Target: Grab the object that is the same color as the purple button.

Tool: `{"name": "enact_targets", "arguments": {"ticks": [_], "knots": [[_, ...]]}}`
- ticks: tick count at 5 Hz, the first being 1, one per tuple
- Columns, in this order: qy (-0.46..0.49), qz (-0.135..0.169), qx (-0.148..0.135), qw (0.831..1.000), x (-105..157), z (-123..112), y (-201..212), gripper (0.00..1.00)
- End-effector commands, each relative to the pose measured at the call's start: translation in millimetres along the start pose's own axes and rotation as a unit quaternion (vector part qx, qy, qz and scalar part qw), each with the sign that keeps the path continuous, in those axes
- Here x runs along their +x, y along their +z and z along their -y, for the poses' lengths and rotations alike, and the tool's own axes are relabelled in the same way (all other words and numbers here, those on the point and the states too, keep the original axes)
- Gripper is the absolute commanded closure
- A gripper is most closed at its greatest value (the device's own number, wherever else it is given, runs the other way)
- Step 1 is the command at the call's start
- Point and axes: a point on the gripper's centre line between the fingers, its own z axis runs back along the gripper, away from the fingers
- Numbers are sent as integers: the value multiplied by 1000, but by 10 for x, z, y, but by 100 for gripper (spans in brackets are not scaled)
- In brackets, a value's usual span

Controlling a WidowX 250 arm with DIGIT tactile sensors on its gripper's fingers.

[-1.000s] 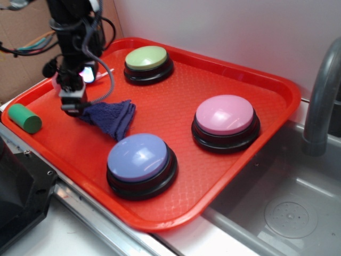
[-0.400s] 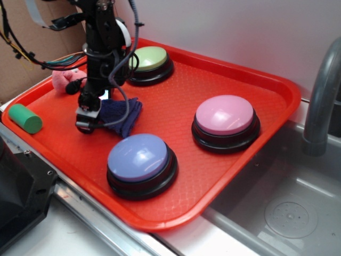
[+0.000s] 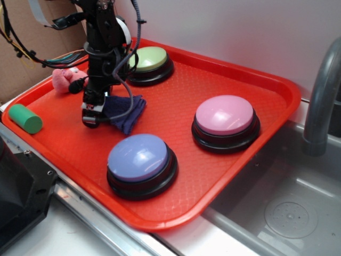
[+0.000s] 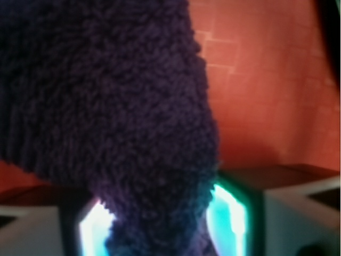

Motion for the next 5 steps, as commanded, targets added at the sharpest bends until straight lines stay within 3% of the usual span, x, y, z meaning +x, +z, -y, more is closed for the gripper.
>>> {"name": "enact_targets", "arguments": {"ticks": [1,2,3,4,5], "knots": [[204,67,22,976,-148,141,628,100],[302,55,-20,952,-201,246,1057,100],[372,62,-45,925,-193,355,1561,100],[396,93,-29,913,-197,483,2026,100],[427,127,-43,894,-296,554,2131,100]]}}
